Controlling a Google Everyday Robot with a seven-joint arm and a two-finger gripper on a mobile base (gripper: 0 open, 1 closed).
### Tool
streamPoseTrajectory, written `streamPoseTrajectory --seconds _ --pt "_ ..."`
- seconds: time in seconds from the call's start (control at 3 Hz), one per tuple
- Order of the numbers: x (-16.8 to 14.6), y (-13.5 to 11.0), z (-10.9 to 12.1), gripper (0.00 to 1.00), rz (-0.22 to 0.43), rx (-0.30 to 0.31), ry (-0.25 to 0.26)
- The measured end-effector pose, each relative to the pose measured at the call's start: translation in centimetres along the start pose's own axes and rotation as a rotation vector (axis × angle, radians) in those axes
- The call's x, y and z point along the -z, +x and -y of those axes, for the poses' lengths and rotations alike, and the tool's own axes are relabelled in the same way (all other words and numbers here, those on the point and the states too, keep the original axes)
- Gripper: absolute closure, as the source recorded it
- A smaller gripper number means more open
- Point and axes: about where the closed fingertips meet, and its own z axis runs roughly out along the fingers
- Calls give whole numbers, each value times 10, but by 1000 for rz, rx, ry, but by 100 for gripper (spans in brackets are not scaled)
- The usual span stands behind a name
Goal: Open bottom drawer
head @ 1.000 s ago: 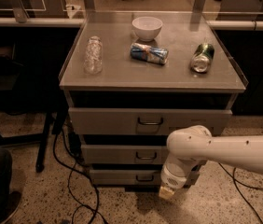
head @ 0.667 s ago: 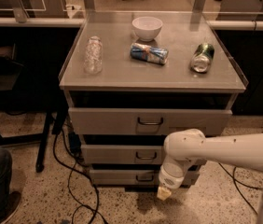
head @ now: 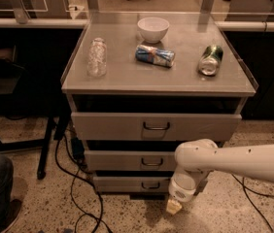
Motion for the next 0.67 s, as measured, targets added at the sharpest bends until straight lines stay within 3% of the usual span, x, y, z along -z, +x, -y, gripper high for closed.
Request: streamPoseTrajectory --seconds 0.33,0.67 --pt "-32 17 -3 100 -30 -53 9" --pt "-61 21 14 100 -46 -131 26"
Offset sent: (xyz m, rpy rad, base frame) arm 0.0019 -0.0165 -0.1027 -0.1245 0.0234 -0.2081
